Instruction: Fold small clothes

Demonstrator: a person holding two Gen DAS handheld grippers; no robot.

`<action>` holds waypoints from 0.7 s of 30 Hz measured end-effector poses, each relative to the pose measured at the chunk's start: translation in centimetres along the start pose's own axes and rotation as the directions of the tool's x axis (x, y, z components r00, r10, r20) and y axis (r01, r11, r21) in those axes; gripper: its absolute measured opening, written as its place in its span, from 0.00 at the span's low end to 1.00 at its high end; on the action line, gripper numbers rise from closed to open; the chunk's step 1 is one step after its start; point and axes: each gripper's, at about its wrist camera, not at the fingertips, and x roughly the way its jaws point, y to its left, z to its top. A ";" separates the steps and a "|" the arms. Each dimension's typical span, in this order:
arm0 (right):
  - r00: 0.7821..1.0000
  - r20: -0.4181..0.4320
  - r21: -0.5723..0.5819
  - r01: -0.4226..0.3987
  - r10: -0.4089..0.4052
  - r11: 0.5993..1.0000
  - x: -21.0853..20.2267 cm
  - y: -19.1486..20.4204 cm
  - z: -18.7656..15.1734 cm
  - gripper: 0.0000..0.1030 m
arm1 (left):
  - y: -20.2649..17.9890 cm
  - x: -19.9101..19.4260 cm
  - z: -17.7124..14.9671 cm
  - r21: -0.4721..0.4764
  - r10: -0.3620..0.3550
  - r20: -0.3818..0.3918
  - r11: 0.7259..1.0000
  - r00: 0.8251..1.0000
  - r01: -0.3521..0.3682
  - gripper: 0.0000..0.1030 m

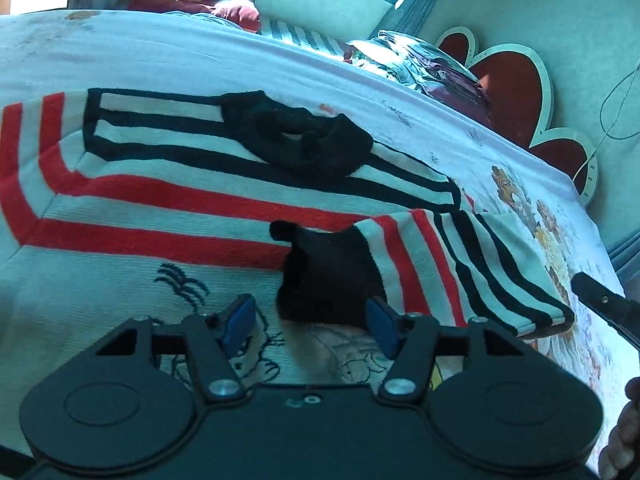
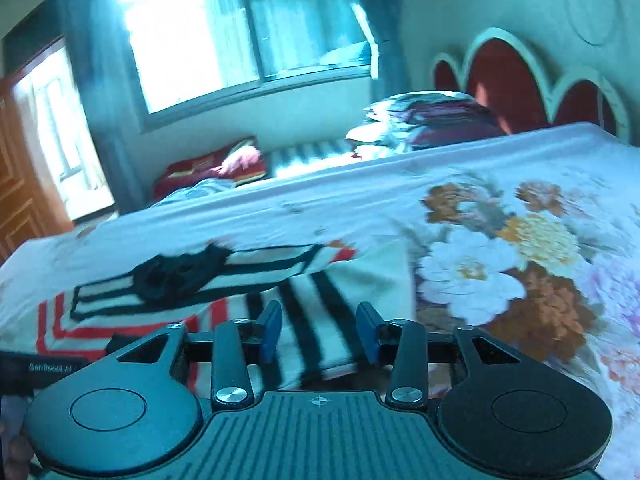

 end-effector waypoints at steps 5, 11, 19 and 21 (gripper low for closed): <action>0.996 -0.043 0.177 0.083 -0.076 0.981 0.1 -6.0 0.8 0.20 | -1.0 1.9 0.5 0.008 0.007 -0.021 1.000 1.000 -0.007 0.11; 0.993 -0.116 0.216 0.053 -0.028 0.975 -0.1 -7.1 -0.4 0.21 | -0.6 -2.5 1.8 0.036 0.084 0.117 0.995 0.990 -0.089 0.09; 0.951 -0.304 0.041 -0.049 0.059 0.998 3.3 -3.4 -3.7 0.21 | 2.9 -3.5 1.7 0.057 0.185 0.112 0.980 0.976 -0.192 0.09; 0.955 -0.296 0.006 -0.036 0.036 0.999 3.8 -3.1 -4.1 0.21 | 3.4 -3.5 1.3 0.036 0.179 0.099 0.982 0.979 -0.183 0.09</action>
